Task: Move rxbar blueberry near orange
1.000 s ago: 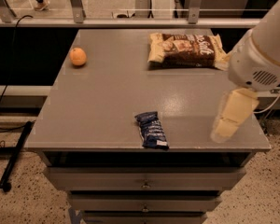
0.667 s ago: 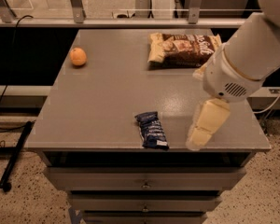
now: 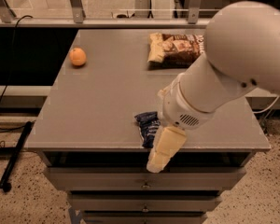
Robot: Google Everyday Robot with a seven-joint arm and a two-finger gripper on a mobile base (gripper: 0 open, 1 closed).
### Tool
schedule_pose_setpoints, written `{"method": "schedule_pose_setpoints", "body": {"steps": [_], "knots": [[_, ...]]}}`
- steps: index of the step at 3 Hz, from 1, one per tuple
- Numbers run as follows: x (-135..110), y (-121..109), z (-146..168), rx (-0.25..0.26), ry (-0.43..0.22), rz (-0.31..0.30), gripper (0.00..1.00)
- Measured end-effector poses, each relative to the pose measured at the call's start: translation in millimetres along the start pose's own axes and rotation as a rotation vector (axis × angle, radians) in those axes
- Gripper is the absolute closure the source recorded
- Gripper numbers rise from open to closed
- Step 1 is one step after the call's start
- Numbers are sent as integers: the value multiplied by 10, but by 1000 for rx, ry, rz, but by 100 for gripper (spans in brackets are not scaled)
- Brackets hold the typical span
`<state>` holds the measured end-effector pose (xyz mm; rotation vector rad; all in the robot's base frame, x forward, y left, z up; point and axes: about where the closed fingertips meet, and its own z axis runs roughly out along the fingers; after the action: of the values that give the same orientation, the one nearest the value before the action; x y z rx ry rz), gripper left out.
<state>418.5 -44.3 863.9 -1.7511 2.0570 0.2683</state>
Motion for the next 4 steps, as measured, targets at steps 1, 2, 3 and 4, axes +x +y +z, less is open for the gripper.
{"method": "schedule_pose_setpoints", "body": {"steps": [1, 2, 3, 4], "knots": [[-134, 41, 296, -16, -33, -13, 0], [-170, 29, 493, -28, -47, -14, 17], [-163, -10, 576, -30, -55, -5, 41], [-147, -60, 566, -24, -65, 2, 72]]}}
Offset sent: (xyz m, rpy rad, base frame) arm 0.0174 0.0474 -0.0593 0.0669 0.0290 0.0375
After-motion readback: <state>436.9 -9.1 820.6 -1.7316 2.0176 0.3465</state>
